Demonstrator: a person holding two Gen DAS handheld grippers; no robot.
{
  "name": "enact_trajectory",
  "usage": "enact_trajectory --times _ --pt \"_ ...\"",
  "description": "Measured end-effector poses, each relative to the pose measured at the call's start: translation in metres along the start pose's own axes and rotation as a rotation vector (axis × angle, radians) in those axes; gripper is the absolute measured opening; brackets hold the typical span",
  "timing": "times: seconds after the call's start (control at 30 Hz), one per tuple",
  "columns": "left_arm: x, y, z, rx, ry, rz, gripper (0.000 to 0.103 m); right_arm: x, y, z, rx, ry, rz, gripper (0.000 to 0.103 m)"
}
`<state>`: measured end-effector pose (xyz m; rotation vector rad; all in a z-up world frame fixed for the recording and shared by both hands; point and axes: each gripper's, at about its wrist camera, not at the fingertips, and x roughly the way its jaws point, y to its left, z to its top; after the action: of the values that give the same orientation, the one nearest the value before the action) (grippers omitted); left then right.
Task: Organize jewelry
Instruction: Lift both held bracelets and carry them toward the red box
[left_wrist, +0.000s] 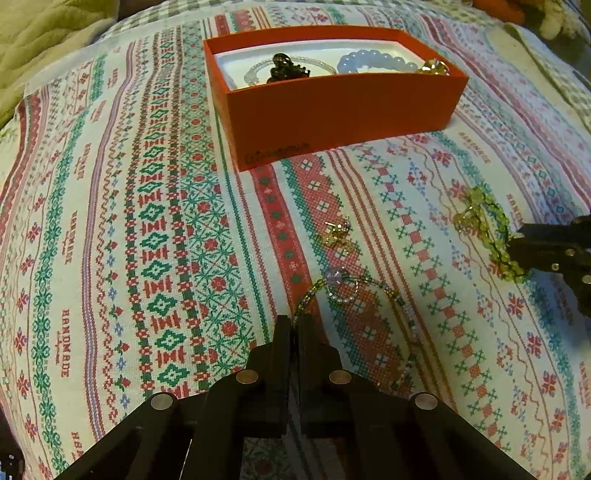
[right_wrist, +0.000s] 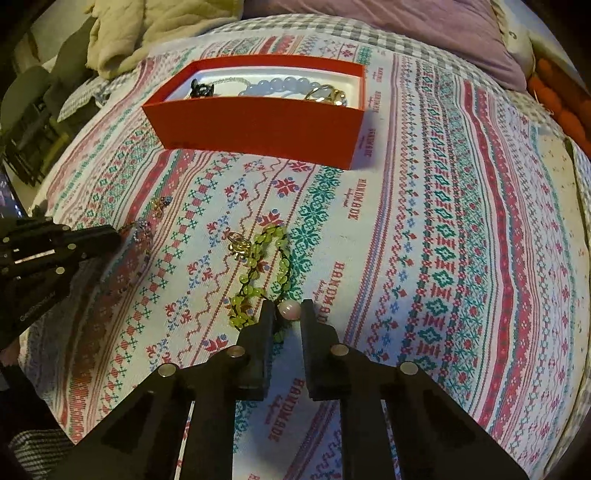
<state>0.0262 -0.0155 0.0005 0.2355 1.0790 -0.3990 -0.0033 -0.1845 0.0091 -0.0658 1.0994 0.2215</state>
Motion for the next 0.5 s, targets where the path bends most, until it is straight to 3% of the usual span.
enact_trajectory --times 0.23,0.5 --pt "-0.009 0.009 0.001 -0.048 0.008 -0.029 0.000 -0.028 -0.007 0.002 0.016 -0.046 0.012 0.014" --pt "-0.030 0.012 0.005 -0.060 -0.036 -0.050 0.000 -0.056 -0.005 0.010 0.032 -0.103 0.027 0.014"
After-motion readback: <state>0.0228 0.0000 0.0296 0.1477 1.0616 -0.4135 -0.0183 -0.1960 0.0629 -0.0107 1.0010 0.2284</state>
